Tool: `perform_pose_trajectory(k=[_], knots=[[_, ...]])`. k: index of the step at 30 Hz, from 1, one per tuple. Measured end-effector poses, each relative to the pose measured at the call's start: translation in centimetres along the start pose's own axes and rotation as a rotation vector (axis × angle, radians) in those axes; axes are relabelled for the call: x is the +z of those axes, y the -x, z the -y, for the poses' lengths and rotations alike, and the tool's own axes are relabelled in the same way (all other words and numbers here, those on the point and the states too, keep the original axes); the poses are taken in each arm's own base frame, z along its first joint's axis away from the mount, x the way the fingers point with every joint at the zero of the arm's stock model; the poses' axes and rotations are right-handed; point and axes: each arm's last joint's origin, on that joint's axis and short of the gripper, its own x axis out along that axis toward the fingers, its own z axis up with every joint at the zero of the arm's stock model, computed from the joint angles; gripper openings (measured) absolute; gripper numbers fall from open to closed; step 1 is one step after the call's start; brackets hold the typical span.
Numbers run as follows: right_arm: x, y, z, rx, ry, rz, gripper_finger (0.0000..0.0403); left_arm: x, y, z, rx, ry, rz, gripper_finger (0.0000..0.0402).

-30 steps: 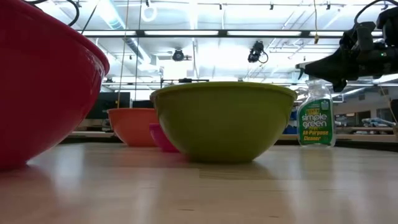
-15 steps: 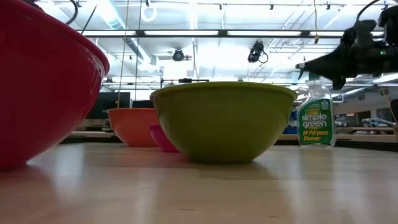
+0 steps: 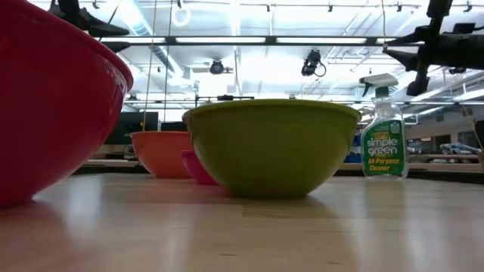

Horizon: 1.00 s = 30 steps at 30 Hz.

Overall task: Nest bowls inside each other
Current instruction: Stack the orange bowl on top of the red bowl

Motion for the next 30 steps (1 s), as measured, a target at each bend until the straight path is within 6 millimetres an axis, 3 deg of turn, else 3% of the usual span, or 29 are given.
perform_pose_trajectory(k=[8, 17, 22, 30], knots=[[-0.5, -0.9, 0.2, -0.007, -0.184, -0.042, 0.0082, 0.2, 0.0, 0.1, -0.012, 0.139, 0.025, 0.0117], [-1.4, -3.4, 0.4, -0.152, -0.164, -0.114, 0.0082, 0.6, 0.0, 0.1, 0.004, 0.259, 0.083, 0.0117], [-2.1, -6.0, -0.9, -0.190, -0.103, -0.178, 0.0082, -0.2, -0.3, -0.4, 0.063, 0.328, -0.008, 0.0117], [-3.0, -10.6, -2.5, -0.208, -0.016, -0.250, 0.0082, -0.1, -1.3, 0.3, 0.171, 0.196, -0.312, 0.0117]])
